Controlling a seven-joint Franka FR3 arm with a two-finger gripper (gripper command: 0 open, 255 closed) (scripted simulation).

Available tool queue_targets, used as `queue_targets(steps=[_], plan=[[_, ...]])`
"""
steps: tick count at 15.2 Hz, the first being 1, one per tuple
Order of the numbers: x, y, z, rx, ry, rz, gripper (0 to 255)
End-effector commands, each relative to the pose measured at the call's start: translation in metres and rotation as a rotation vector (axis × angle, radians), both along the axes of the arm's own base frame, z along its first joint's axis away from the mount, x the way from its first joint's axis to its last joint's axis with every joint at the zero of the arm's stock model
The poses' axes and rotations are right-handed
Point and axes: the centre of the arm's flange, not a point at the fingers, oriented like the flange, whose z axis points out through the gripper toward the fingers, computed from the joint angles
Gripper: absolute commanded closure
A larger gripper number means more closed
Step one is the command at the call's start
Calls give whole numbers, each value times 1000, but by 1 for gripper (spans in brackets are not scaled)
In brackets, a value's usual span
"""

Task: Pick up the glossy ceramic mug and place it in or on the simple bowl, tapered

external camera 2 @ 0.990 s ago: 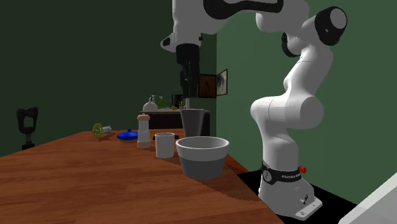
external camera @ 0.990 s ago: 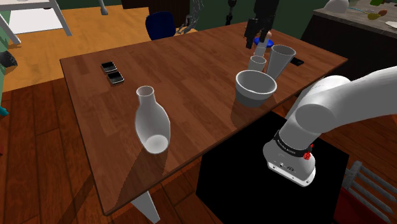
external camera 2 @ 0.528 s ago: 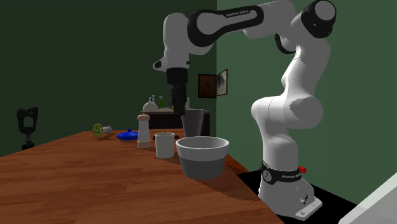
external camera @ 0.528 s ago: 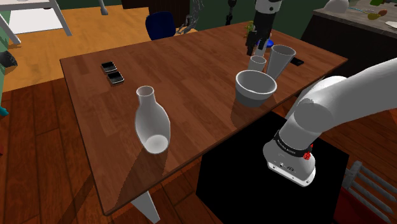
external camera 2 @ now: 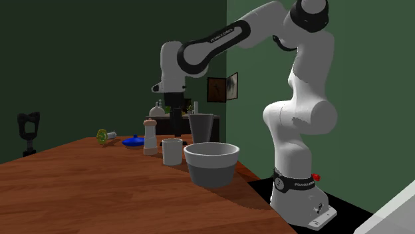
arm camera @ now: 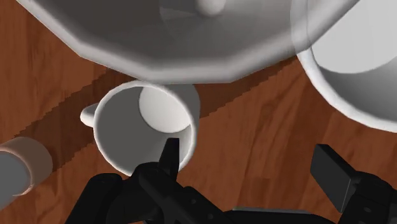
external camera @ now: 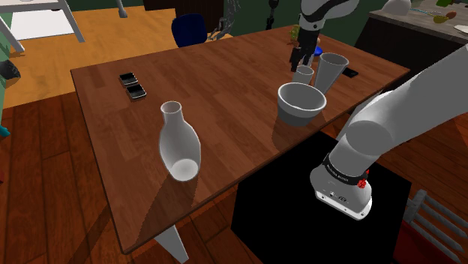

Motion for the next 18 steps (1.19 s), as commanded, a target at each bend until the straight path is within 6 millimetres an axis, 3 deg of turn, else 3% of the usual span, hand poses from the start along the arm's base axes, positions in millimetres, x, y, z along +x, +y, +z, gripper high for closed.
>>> queue_targets(steps=[1,3,10,18], plan=[[3,-22,-18,-5,0,2,0],[7,-37,-31,-8,1,3,0],[5,-39,-68,-8,1,3,0],[5,-39,-71,-8,1,3,0]])
